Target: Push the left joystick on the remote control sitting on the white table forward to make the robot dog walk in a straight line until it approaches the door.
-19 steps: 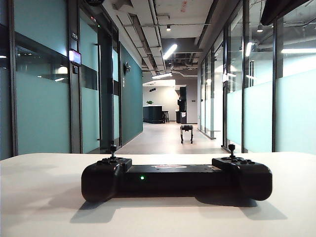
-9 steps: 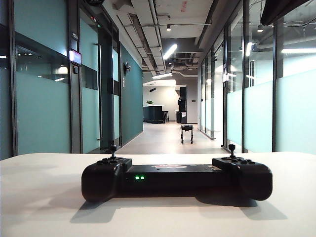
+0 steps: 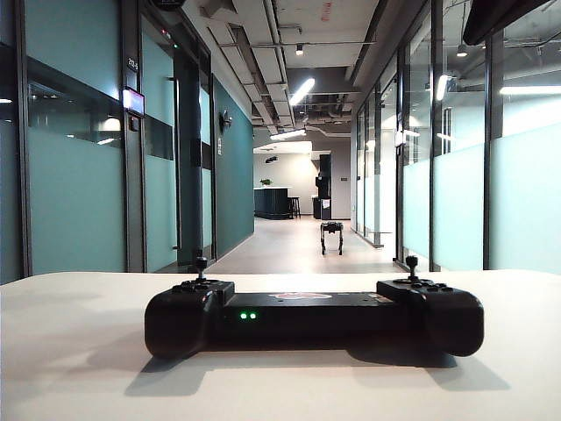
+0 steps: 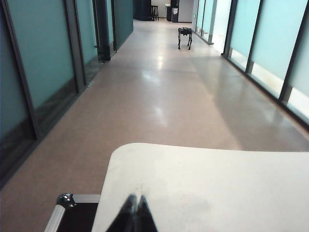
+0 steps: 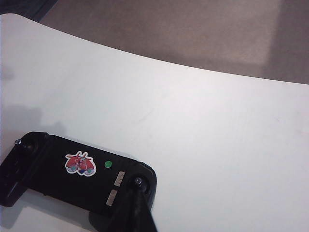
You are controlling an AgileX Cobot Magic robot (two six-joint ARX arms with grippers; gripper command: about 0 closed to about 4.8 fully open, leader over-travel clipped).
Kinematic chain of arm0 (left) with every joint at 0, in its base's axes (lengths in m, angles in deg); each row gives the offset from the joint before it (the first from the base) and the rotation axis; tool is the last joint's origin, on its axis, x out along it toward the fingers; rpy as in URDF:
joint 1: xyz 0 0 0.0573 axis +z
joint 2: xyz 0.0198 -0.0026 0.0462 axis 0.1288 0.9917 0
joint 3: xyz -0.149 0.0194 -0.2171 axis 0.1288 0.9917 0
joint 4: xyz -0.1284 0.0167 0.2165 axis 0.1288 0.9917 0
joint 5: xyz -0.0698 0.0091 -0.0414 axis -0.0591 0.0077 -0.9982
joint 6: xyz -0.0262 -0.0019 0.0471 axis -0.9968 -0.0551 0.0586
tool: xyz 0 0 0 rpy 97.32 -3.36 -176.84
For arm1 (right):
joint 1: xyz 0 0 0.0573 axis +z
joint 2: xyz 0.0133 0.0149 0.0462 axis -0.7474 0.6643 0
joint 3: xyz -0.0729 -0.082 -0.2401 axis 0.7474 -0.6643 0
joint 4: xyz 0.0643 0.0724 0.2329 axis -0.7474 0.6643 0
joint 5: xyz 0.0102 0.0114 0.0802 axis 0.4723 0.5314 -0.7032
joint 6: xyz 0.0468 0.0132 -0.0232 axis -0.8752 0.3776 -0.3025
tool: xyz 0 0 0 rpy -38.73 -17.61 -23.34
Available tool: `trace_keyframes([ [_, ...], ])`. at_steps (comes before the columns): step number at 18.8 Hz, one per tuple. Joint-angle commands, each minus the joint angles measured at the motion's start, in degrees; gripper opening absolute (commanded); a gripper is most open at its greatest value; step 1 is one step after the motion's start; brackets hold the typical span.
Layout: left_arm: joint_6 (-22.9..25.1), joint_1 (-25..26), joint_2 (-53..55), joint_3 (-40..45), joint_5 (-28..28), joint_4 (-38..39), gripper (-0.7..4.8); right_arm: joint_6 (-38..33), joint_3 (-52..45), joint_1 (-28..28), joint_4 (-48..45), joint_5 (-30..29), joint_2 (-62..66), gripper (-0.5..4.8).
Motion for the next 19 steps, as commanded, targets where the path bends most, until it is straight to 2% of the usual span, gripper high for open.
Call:
trace_keyframes([
  [1, -0.39, 0.0, 0.02, -0.17, 3.26, -0.13, -0.05, 0.2, 0.28, 0.04, -1.03, 0.31, -0.2, -0.01],
  [3, 0.76, 0.0, 0.02, -0.17, 5.22, 0.13, -0.05, 0.2, 0.26, 0.04, -1.03, 0.31, -0.2, -0.01],
  [19, 1.03, 0.0, 0.02, -0.17, 4.48, 0.52, -0.05, 0.2, 0.26, 0.04, -1.03, 0.31, -0.2, -0.01],
])
